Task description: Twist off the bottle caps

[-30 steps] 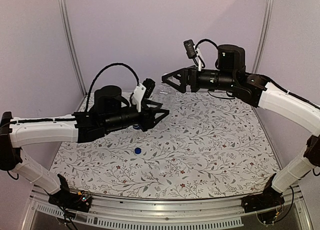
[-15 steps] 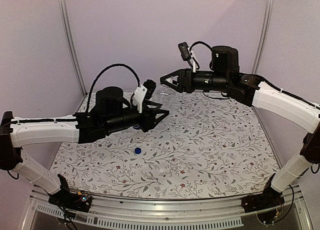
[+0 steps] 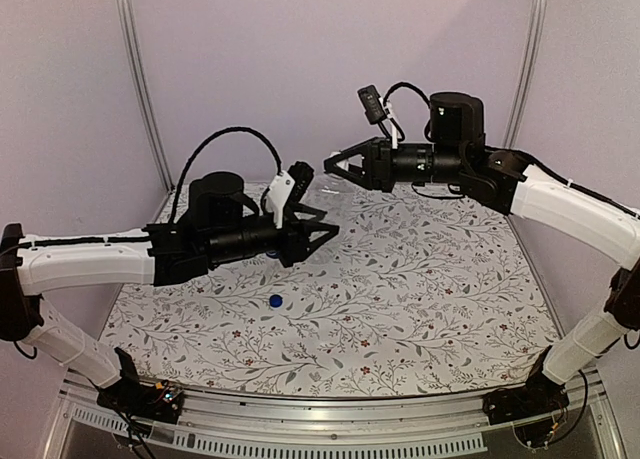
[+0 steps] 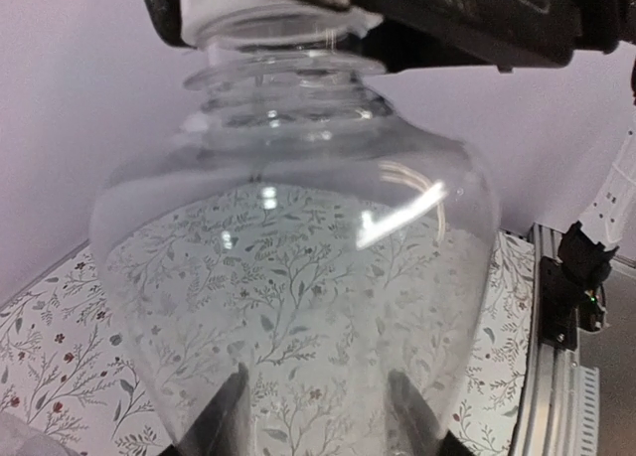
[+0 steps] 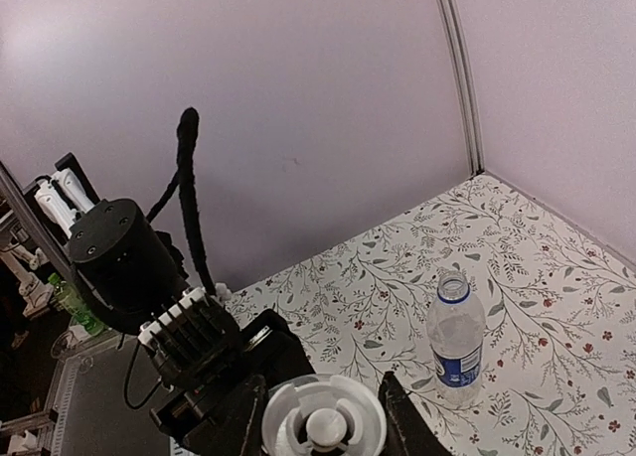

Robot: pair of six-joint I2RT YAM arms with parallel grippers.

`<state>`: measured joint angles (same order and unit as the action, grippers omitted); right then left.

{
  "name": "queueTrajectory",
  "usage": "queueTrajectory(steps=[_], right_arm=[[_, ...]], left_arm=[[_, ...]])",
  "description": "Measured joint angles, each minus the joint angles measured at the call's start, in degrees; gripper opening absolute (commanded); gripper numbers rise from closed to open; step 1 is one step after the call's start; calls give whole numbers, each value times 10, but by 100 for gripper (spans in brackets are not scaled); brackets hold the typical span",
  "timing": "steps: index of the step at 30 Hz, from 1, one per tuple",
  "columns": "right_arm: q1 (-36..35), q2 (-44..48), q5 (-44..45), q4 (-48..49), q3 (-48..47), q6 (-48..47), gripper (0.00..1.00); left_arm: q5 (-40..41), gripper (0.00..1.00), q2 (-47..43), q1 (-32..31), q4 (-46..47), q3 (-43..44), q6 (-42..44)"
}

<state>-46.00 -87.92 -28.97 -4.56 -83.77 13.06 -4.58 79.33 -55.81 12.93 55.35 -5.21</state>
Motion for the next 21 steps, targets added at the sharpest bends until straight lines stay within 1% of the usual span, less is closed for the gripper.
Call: queueTrajectory(steps=[4, 6, 10, 13, 16, 18, 21], right_arm=[[5, 25, -56, -1, 17, -36, 0], [9, 35, -101, -2, 21, -61, 0], [12, 50, -204, -2, 28, -123, 4], [10, 50, -278, -2, 28, -160, 11], [9, 42, -338, -6, 24, -187, 20], [11, 31, -372, -15, 15, -202, 24], [18, 17, -407, -21, 5, -216, 26]], left_arm=[[-63, 28, -10, 2, -5, 0, 13], [-119, 31, -16, 9, -4, 0, 18], [-252, 32, -21, 25, 5, 0, 18], [-353, 29, -19, 33, 21, -4, 1], [-428, 28, -6, 36, 40, -4, -23], [-467, 28, 5, 41, 50, -3, -36], [-508, 28, 20, 48, 55, 7, -52]])
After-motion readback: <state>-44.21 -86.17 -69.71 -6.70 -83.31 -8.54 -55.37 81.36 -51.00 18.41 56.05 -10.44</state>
